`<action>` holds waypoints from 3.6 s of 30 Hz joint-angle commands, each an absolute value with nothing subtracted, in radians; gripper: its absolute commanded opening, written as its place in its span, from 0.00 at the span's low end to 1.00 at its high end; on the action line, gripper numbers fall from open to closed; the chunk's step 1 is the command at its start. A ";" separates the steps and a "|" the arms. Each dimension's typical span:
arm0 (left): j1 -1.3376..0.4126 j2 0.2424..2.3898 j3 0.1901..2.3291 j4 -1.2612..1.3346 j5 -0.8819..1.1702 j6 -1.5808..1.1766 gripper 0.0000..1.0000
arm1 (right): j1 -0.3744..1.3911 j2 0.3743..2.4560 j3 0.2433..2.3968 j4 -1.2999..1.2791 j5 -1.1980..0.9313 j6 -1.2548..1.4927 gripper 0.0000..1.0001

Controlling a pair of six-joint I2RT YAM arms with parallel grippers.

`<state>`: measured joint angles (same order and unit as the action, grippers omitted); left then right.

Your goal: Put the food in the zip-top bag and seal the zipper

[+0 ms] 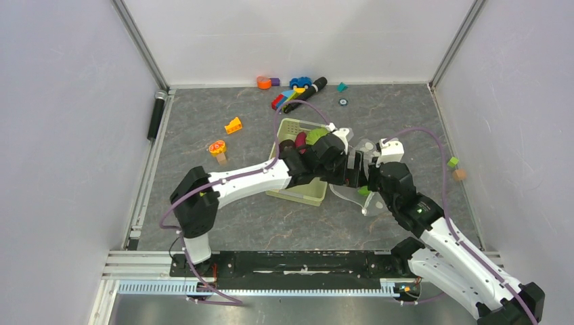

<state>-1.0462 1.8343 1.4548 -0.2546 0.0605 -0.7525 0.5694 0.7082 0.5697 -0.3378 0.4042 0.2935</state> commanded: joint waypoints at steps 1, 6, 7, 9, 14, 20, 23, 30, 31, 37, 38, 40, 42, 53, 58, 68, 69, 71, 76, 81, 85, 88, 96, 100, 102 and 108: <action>-1.066 1.669 1.381 -0.216 0.124 -0.585 1.00 | 0.575 0.723 0.583 -0.334 0.470 0.321 0.08; -1.062 1.517 1.235 -0.229 0.017 -0.523 1.00 | 0.575 0.757 0.600 -0.356 0.490 0.323 0.08; -1.057 1.489 1.211 -0.243 -0.018 -0.520 1.00 | 0.575 0.760 0.601 -0.359 0.492 0.324 0.08; -1.038 1.455 1.181 -0.278 -0.097 -0.518 1.00 | 0.575 0.764 0.600 -0.360 0.492 0.323 0.08; -0.895 1.460 1.142 -0.313 -0.126 -0.554 1.00 | 0.575 0.762 0.600 -0.360 0.504 0.323 0.08; -0.731 1.595 1.176 -0.305 -0.113 -0.516 1.00 | 0.575 0.759 0.600 -0.362 0.508 0.318 0.08; -0.670 1.641 1.176 -0.264 -0.050 -0.509 1.00 | 0.575 0.755 0.602 -0.361 0.508 0.315 0.08; -0.658 1.756 1.242 -0.284 -0.074 -0.473 1.00 | 0.575 0.758 0.600 -0.361 0.509 0.312 0.08; -0.658 1.768 1.250 -0.285 -0.085 -0.472 1.00 | 0.575 0.759 0.600 -0.361 0.508 0.312 0.08; -0.658 1.820 1.278 -0.291 -0.109 -0.466 0.95 | 0.575 0.767 0.602 -0.361 0.517 0.311 0.08; -0.658 1.825 1.279 -0.293 -0.113 -0.466 0.91 | 0.574 0.767 0.601 -0.362 0.514 0.311 0.08; -0.658 1.834 1.278 -0.293 -0.114 -0.465 0.87 | 0.575 0.768 0.601 -0.362 0.515 0.310 0.08; -0.658 1.842 1.278 -0.293 -0.119 -0.461 0.83 | 0.574 0.770 0.601 -0.362 0.518 0.309 0.08; -0.659 1.856 1.282 -0.307 -0.105 -0.454 0.38 | 0.576 0.767 0.600 -0.362 0.517 0.311 0.08; -0.662 1.773 1.251 -0.292 -0.054 -0.462 0.24 | 0.575 0.764 0.597 -0.362 0.514 0.310 0.08; -0.758 1.500 1.113 -0.144 0.044 -0.461 0.15 | 0.575 0.758 0.595 -0.357 0.498 0.311 0.08; -0.775 1.481 1.097 -0.116 0.069 -0.458 0.11 | 0.575 0.756 0.595 -0.354 0.493 0.311 0.08; -0.817 1.448 1.075 -0.059 0.131 -0.437 0.07 | 0.574 0.750 0.595 -0.350 0.487 0.311 0.08; -0.935 1.416 1.051 0.070 0.163 -0.384 0.05 | 0.575 0.724 0.588 -0.337 0.461 0.310 0.08; -0.995 1.459 1.061 0.145 0.192 -0.384 0.08 | 0.575 0.695 0.581 -0.320 0.424 0.310 0.08; -1.027 1.510 1.094 0.145 0.119 -0.394 0.12 | 0.575 0.669 0.582 -0.314 0.411 0.313 0.08; -1.052 1.550 1.131 0.117 0.039 -0.398 0.14 | 0.575 0.655 0.579 -0.309 0.380 0.312 0.08; -1.096 1.594 1.187 0.085 -0.049 -0.383 0.75 | 0.574 0.663 0.580 -0.302 0.346 0.306 0.08; -1.102 1.589 1.198 0.045 -0.065 -0.379 0.99 | 0.575 0.657 0.578 -0.301 0.347 0.304 0.08; -1.102 1.576 1.193 0.034 -0.063 -0.379 1.00 | 0.575 0.655 0.578 -0.300 0.353 0.305 0.08; -1.103 1.500 1.127 0.022 -0.105 -0.388 1.00 | 0.575 0.656 0.581 -0.302 0.351 0.307 0.08</action>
